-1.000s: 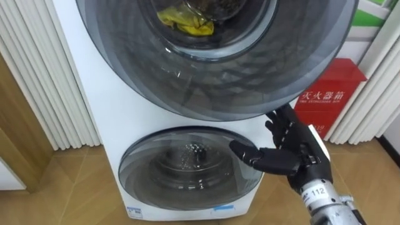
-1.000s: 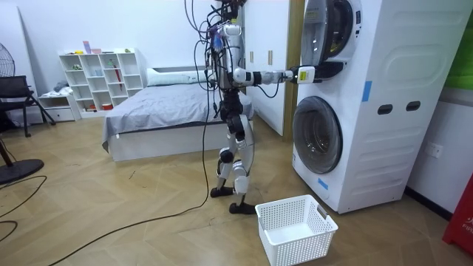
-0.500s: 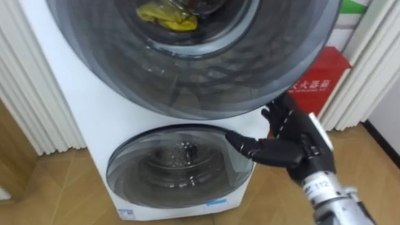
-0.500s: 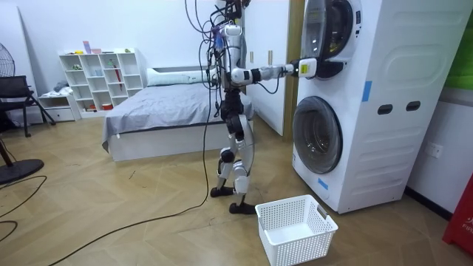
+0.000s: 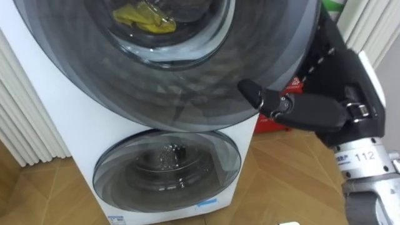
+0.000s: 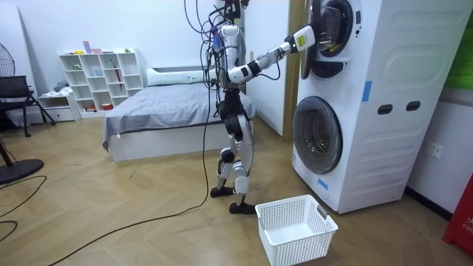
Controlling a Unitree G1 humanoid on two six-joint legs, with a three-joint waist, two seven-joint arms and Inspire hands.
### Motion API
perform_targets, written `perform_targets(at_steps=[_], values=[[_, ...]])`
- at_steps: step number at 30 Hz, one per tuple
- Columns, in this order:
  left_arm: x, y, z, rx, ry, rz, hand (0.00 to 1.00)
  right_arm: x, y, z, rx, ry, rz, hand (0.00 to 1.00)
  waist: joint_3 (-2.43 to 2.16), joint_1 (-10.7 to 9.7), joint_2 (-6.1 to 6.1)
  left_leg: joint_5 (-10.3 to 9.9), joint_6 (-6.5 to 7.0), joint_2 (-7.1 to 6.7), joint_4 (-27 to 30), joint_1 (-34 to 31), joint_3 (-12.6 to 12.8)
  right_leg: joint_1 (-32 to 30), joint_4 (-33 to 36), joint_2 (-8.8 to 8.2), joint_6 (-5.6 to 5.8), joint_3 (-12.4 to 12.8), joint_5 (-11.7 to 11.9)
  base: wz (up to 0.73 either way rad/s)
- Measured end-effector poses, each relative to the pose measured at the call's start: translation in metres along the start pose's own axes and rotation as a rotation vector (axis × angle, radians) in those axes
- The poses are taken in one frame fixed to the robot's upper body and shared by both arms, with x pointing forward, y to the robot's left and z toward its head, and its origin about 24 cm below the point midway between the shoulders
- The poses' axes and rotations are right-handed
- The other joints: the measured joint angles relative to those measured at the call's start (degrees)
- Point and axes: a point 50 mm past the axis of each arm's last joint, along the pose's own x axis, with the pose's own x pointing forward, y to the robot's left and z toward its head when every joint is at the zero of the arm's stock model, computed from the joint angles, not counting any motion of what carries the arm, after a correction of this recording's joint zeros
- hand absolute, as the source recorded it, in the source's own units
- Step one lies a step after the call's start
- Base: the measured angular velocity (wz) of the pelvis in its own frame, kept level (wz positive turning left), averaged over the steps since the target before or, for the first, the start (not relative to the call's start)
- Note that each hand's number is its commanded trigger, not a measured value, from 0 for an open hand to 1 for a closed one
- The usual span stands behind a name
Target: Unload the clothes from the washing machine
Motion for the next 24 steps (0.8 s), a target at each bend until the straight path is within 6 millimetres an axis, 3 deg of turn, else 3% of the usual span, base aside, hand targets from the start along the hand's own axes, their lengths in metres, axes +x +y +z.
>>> perform_targets(at_steps=[7,20,24], values=[[0.001,0.004,0.007,0.018,-0.037,0.011,0.00,0.010,0.007,0.008,-0.010,-0.059,0.064,0.00,-0.07,0.09,0.04,0.00,0.00,0.26,0.79,-0.01,0.32,0.07,-0.06,0.26,-0.45,0.27,0.34,-0.06],[0.002,0.003,0.017,0.029,-0.074,0.005,0.00,0.009,0.016,0.006,0.031,-0.051,0.152,0.00,-0.04,0.15,-0.01,0.10,-0.21,0.78,0.80,0.51,0.39,0.49,-0.06,0.67,-1.22,0.10,0.44,0.00],[0.002,0.004,0.012,0.035,-0.055,0.006,0.00,0.009,0.019,0.005,0.042,-0.054,0.181,0.00,-0.04,0.35,-1.08,0.46,-0.80,0.86,0.80,0.51,0.25,0.29,0.06,0.72,-1.26,-0.05,0.20,0.00]])
